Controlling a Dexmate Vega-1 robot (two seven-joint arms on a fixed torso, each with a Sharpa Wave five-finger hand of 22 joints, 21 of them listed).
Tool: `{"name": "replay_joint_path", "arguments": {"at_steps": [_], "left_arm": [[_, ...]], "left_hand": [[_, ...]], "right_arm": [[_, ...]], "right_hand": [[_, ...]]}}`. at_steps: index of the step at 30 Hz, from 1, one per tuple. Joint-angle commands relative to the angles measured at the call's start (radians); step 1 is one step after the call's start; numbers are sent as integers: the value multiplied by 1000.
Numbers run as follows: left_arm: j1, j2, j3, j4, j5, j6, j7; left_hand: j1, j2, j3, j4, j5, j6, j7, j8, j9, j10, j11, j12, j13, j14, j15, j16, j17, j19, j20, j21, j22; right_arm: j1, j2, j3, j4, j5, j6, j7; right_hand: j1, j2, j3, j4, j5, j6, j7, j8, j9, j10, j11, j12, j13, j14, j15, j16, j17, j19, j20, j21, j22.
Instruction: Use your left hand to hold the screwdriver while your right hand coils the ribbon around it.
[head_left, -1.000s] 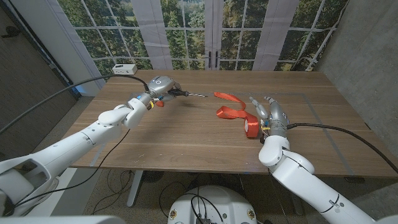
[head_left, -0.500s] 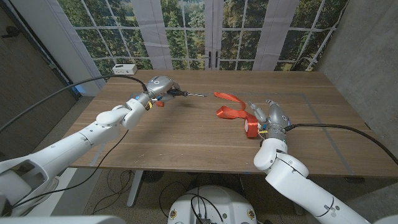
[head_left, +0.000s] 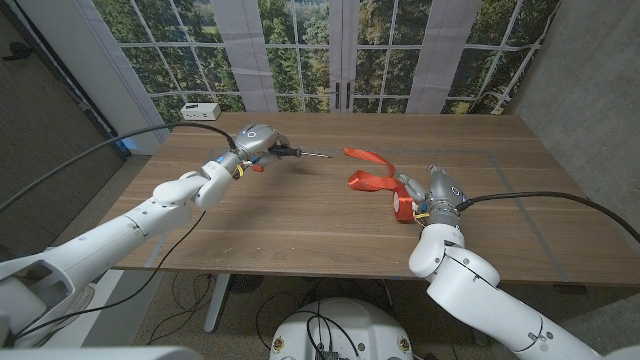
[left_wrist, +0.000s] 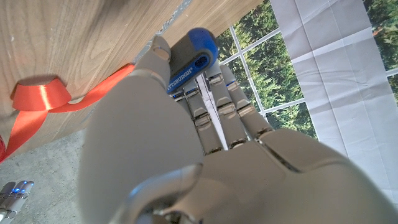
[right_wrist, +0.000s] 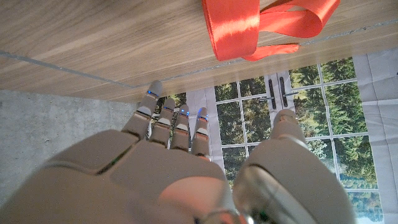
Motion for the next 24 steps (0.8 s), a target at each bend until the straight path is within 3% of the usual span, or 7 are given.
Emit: {"name": "replay_joint_path", "arguments": {"at_steps": [1,6,12,16,19,22,24], "left_arm": [[19,9,-11,-11,-5,-6,10],[24,10,-13,-7,-9,-8,11],[27,9,-14,3,-15,-19,21],[28,9,-13,5,-15,-18,16],[28,8,-14,8,-23,-25,14],[29,9,-15,7,-24,-23,10],[31,10,-16,5,-22,-20,13]], "left_hand": [[134,132,-1,4,9,131,-43,2,3,60,-54,6,38,166,-275,-2,209,-7,-2,8,1],[135,132,-2,4,9,131,-44,1,3,59,-54,4,42,165,-275,-3,212,-10,-1,12,1],[136,132,-3,4,9,130,-43,1,3,58,-52,2,46,165,-275,-4,214,-13,-1,17,1],[137,133,-4,5,9,130,-42,0,3,59,-50,1,50,166,-275,-4,217,-15,-1,21,1],[138,133,-4,5,9,129,-41,0,3,58,-50,0,52,166,-275,-5,218,-17,0,23,0],[138,133,-5,5,9,131,-43,0,3,60,-51,0,55,165,-275,-6,219,-18,-1,27,0],[139,133,-5,5,9,132,-43,0,3,58,-50,-1,56,165,-275,-6,220,-18,-1,28,0]], "right_arm": [[28,-1,-60,-36,-183,-113,217],[-9,103,-66,27,-678,-113,658],[23,198,-99,168,-1271,-113,1202],[7,258,-70,231,-1466,-63,1337],[-39,361,-5,287,-1630,33,1401],[-81,422,37,310,-1674,119,1335],[-101,438,41,329,-1651,143,1194]], "right_hand": [[16,-2,3,-8,5,2,-1,-4,5,7,-1,1,3,11,-5,-1,2,4,1,-3,5],[11,-1,-1,-3,5,2,-5,-5,6,3,-6,-2,4,5,-3,-3,4,4,0,-6,6],[3,1,-5,3,6,-1,-10,-7,6,-2,-12,-5,4,2,-4,-4,7,2,0,-9,6],[1,1,-7,4,7,-9,-10,-11,7,-9,-14,-8,4,-1,-8,-6,7,1,-1,-12,6],[4,2,-8,5,8,-22,-14,-16,7,-14,-20,-11,5,-1,-12,-7,7,4,-3,-14,6],[35,6,-7,-4,19,13,-10,-4,9,33,-20,2,7,60,-41,10,6,46,-13,-11,6],[75,22,0,-9,33,73,1,15,10,109,-14,23,10,152,-79,44,13,99,-13,-5,6]]}}
